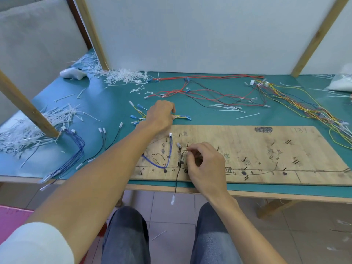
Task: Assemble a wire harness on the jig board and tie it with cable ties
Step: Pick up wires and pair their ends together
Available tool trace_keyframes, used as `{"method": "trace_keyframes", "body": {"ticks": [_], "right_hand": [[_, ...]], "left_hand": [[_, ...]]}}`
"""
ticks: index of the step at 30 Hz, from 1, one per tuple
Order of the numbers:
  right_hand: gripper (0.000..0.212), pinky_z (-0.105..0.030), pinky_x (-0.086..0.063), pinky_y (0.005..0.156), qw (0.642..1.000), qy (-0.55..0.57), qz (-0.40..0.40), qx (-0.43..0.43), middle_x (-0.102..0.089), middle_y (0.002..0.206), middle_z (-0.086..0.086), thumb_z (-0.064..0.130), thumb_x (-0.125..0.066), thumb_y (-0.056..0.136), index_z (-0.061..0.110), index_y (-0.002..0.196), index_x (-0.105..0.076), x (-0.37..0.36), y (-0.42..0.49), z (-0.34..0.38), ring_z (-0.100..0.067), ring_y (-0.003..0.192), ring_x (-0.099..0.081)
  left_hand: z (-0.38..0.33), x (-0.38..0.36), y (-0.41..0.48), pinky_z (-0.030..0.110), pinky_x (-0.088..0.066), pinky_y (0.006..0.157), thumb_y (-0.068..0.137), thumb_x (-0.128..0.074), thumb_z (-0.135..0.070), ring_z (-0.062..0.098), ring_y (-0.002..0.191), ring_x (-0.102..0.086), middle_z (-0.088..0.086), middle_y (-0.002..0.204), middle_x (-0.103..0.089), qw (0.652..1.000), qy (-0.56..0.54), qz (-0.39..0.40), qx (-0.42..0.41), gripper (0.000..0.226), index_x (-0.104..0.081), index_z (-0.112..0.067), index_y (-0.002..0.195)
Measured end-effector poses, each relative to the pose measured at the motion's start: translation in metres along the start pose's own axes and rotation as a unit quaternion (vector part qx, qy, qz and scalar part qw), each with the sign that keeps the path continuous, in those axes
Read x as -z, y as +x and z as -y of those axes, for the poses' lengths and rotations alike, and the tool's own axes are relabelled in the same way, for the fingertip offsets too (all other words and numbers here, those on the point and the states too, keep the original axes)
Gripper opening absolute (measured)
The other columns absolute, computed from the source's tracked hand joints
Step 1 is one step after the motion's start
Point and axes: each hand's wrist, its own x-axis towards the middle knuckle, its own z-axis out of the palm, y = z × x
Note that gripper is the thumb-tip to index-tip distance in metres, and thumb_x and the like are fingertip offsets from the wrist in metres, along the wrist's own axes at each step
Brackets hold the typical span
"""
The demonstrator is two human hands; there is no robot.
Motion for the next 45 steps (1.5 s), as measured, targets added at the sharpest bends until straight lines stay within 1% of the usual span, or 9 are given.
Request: {"method": "trace_keyframes", "body": {"ticks": [7, 11, 21, 24, 28, 31, 36, 41, 45], "right_hand": [[0.01, -0.011, -0.045, 0.079, 1.0, -0.001, 0.004, -0.008, -0.066, 0.095, 0.017, 0.021, -0.069, 0.096, 0.025, 0.102, -0.075, 0.0, 0.0, 0.0, -0.002, 0.09, -0.061], [0.01, -0.008, -0.043, 0.079, 1.0, 0.001, 0.001, -0.009, -0.065, 0.094, 0.017, 0.02, -0.069, 0.095, 0.025, 0.101, -0.075, -0.001, 0.0, -0.001, -0.002, 0.09, -0.06], [0.009, -0.023, -0.051, 0.075, 0.999, 0.052, -0.008, -0.015, -0.068, 0.09, 0.016, 0.018, -0.071, 0.095, 0.025, 0.097, -0.075, 0.002, 0.001, 0.001, -0.007, 0.082, -0.063], [0.009, -0.017, -0.047, 0.07, 0.988, 0.144, 0.005, -0.045, -0.073, 0.086, 0.015, 0.022, -0.072, 0.098, 0.029, 0.096, -0.076, 0.013, 0.004, 0.012, -0.009, 0.077, -0.066], [0.016, -0.025, -0.051, 0.082, 0.972, 0.23, 0.056, -0.004, -0.078, 0.096, 0.01, 0.039, -0.07, 0.1, 0.028, 0.109, -0.077, 0.04, 0.025, 0.041, -0.012, 0.092, -0.072], [0.021, -0.031, -0.058, 0.078, 0.938, 0.332, 0.101, 0.019, -0.079, 0.098, 0.003, 0.039, -0.071, 0.099, 0.023, 0.113, -0.075, 0.054, 0.041, 0.071, -0.016, 0.087, -0.075], [0.007, -0.044, -0.059, 0.071, 0.941, 0.326, 0.09, 0.021, -0.077, 0.082, 0.004, 0.03, -0.08, 0.094, 0.024, 0.092, -0.077, 0.052, 0.043, 0.091, -0.012, 0.077, -0.072], [0.011, -0.03, -0.056, 0.063, 0.926, 0.363, 0.101, -0.003, -0.074, 0.074, -0.002, 0.022, -0.081, 0.093, 0.016, 0.084, -0.077, 0.05, 0.046, 0.084, -0.015, 0.068, -0.068], [0.008, -0.031, -0.052, 0.067, 0.939, 0.311, 0.149, 0.0, -0.075, 0.076, 0.002, 0.025, -0.083, 0.091, 0.019, 0.088, -0.078, 0.046, 0.059, 0.075, -0.013, 0.071, -0.067]], "left_hand": [[0.008, -0.001, 0.002, 0.05, -0.048, 0.098, 0.105, -0.059, -0.019, 0.034, 0.123, -0.052, 0.014, 0.118, -0.066, 0.998, 0.032, -0.049, -0.033, 0.022, -0.072, -0.014, 0.121], [0.011, 0.01, -0.005, 0.05, -0.047, 0.097, 0.105, -0.055, -0.014, 0.033, 0.116, -0.053, 0.013, 0.113, -0.061, 0.992, -0.059, -0.103, -0.039, 0.015, -0.067, -0.011, 0.113], [-0.001, 0.086, -0.07, 0.009, -0.037, 0.072, 0.098, -0.065, -0.009, 0.002, 0.071, -0.051, 0.002, 0.09, -0.062, 0.949, -0.184, -0.238, -0.095, 0.011, -0.071, -0.01, 0.107], [-0.013, 0.112, -0.103, 0.007, -0.043, 0.064, 0.095, -0.072, -0.013, 0.012, 0.064, -0.06, -0.001, 0.082, -0.066, 0.948, -0.211, -0.216, -0.097, 0.007, -0.074, -0.017, 0.1], [-0.027, 0.13, -0.148, 0.035, -0.061, 0.05, 0.091, -0.076, -0.013, 0.017, 0.053, -0.069, -0.002, 0.075, -0.069, 0.953, -0.267, -0.111, -0.094, 0.009, -0.075, -0.023, 0.09], [-0.034, 0.13, -0.169, 0.042, -0.064, 0.061, 0.089, -0.079, -0.013, 0.022, 0.057, -0.074, -0.002, 0.069, -0.072, 0.953, -0.281, -0.048, -0.101, 0.01, -0.076, -0.022, 0.086], [-0.029, 0.126, -0.185, 0.042, -0.063, 0.064, 0.081, -0.084, -0.023, 0.014, 0.058, -0.071, -0.002, 0.065, -0.073, 0.939, -0.33, -0.048, -0.078, 0.004, -0.081, -0.023, 0.083], [-0.017, 0.11, -0.194, 0.021, -0.049, 0.07, 0.095, -0.077, -0.023, 0.001, 0.068, -0.061, -0.009, 0.083, -0.072, 0.915, -0.399, 0.027, -0.046, 0.01, -0.072, -0.016, 0.089], [-0.013, 0.091, -0.209, 0.035, -0.057, 0.097, 0.11, -0.05, -0.019, 0.028, 0.097, -0.076, 0.013, 0.102, -0.079, 0.855, -0.5, 0.128, -0.047, 0.023, -0.047, 0.004, 0.108]]}}
